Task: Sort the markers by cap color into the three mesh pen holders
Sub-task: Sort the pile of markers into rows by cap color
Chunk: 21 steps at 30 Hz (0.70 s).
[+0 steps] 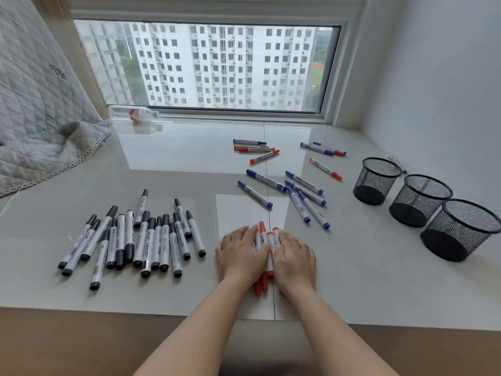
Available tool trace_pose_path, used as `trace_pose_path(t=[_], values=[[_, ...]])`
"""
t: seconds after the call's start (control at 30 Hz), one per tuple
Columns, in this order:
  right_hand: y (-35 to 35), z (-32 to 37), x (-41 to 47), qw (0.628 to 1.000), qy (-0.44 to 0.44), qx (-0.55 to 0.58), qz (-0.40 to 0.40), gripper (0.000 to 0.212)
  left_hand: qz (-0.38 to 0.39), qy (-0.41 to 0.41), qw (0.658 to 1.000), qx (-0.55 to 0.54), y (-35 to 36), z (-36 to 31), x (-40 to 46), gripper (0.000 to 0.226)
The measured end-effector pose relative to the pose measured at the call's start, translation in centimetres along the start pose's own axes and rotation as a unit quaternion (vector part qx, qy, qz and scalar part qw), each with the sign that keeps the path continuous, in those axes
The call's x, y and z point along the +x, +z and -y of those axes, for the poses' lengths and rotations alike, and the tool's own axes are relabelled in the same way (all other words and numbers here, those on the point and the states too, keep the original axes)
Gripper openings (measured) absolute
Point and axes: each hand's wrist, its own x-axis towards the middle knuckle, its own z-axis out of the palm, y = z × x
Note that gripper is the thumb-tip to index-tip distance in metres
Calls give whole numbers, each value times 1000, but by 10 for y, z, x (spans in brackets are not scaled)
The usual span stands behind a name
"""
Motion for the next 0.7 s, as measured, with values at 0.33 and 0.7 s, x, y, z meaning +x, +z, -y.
trace_pose_path(t=[0.33,0.7], values=[[-48,-5,46,984,-36,149,-93,27,-63,41,988,-138,-36,-35,50,45],[-87,-38,284,993,-23,-80,-86,33,-11,40,998,56,-38,-50,275,43]])
